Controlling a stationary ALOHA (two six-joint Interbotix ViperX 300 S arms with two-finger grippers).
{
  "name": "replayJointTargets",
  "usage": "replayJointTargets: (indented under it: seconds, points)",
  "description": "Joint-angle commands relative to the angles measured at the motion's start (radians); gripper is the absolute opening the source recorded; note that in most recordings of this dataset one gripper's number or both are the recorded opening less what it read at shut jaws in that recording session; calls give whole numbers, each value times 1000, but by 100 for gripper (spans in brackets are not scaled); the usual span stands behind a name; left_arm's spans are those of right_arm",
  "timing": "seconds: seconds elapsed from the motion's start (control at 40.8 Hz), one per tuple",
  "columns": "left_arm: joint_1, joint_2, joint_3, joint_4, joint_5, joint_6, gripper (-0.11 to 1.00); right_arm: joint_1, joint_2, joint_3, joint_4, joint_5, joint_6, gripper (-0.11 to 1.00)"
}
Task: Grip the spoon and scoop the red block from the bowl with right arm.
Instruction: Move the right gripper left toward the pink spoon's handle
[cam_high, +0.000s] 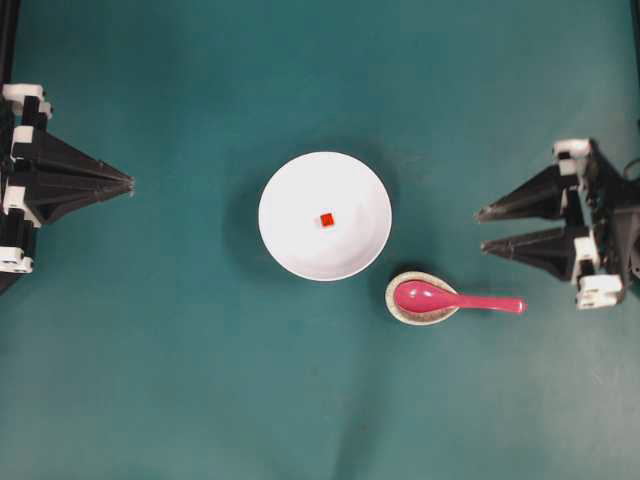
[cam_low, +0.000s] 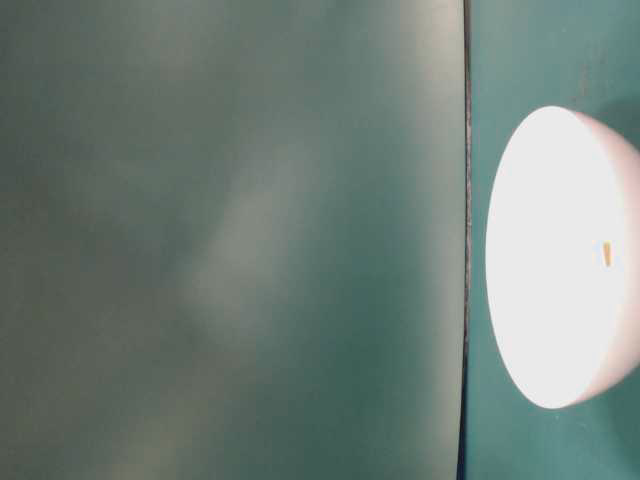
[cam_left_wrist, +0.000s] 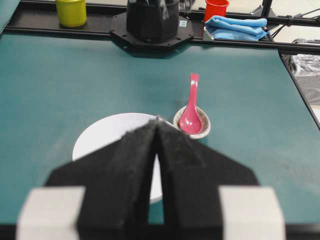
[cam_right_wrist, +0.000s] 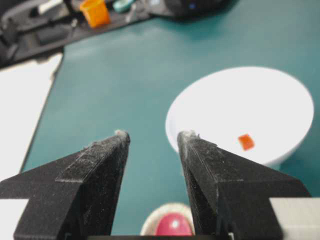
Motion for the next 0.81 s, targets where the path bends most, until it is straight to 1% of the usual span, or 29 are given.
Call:
replayJointTargets:
  seconds: [0.0, 0.147, 0.269, 0.367, 0.441, 0.637, 0.784]
  points:
    - [2, 3, -28, 3, -5, 2, 0, 44, 52, 14, 64, -97, 3, 51]
    - [2, 3, -26, 3, -11, 2, 0, 158, 149, 58, 201, -192, 2, 51]
    - [2, 5, -26, 3, -11, 2, 0, 258, 221, 80, 298, -241, -3, 51]
    - [2, 11, -26, 3, -14, 2, 0, 328, 281, 86, 365, -268, -6, 51]
    - [2, 12, -25, 3, -17, 2, 0, 367, 324, 84, 397, -291, -9, 51]
    - [2, 12, -25, 3, -26, 2, 0, 437, 419, 80, 417, -342, -9, 51]
    - [2, 12, -26, 3, -32, 2, 0, 460, 474, 86, 420, -353, -12, 51]
